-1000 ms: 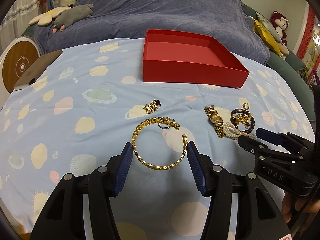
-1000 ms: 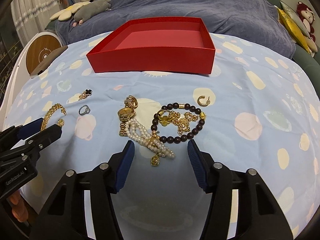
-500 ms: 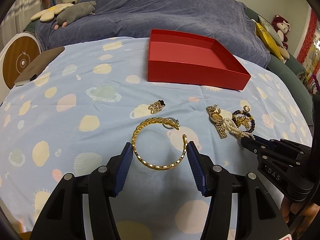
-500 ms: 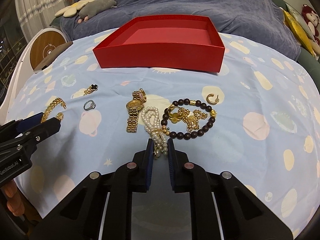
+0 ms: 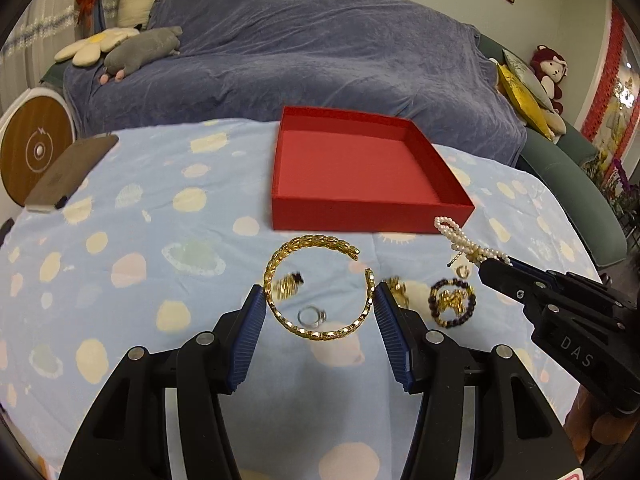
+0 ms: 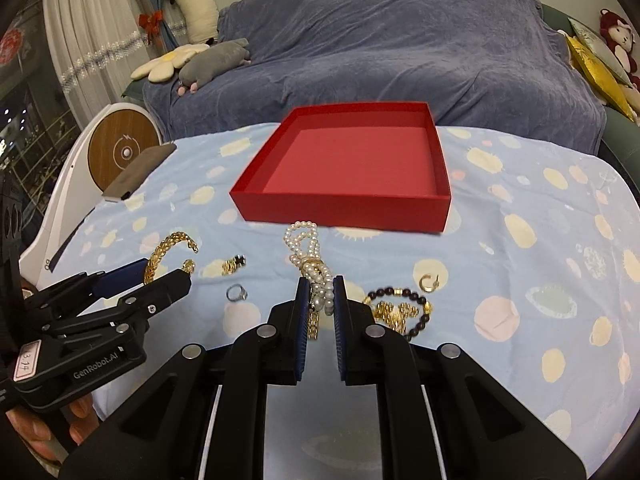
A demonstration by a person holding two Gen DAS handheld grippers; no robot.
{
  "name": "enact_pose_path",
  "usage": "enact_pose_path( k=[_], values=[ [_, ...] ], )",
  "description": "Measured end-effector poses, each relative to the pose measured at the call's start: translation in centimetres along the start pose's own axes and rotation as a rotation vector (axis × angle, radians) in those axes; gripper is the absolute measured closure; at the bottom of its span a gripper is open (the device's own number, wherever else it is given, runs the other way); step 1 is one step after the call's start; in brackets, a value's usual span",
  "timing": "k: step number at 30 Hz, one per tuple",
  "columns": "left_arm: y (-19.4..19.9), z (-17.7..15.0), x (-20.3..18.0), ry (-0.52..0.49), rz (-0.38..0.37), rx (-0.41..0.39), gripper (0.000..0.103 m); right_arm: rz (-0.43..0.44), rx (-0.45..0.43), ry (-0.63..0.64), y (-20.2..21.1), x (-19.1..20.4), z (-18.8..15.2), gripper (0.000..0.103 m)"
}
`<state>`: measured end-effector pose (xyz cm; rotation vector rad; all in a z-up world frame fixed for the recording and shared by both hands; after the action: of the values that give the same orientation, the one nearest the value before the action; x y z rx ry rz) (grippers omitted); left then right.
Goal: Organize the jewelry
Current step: 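Carry bangle and pearls into the red box and open both tools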
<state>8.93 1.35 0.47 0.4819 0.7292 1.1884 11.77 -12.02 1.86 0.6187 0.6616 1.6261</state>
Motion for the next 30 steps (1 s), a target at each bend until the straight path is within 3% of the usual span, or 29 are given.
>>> enact_pose_path(
  k=[7,15,22,30],
  values=[
    [-2.4,8.3,-0.1,-0.039,0.001,-0.061,0.050,-0.034,-0.069,-0.016,-2.7,-1.9,8.1,0.092],
    [-10.5,15.6,1.2,-0.019,-0.018,-0.035,0.050,-0.068,-0.013,-0.051,-11.4,-4.3,13.6,0.092],
    [-16.6,18.3,3.4,0.032,-0.002,0.018,0.050,-0.101,0.065,-0.079,-18.1,-5.5,15.4,0.092],
    [-20.6,18.5,5.0,0.045,0.025,0.071,0.049,-0.134,0.124,-0.078,-21.6,-6.3,15.3,0.090]
  ],
)
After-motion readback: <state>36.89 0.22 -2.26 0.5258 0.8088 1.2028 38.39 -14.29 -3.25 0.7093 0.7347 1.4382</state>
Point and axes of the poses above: each gripper's, at about its wrist camera, not at the fingertips, and y roughly against the way its jaws point, x to its left, z to its top, the point moved 7 cm from there along -y, roughly the way its jaws point, and after that the axes turned 11 degrees about -z, right-handed, at the moved point
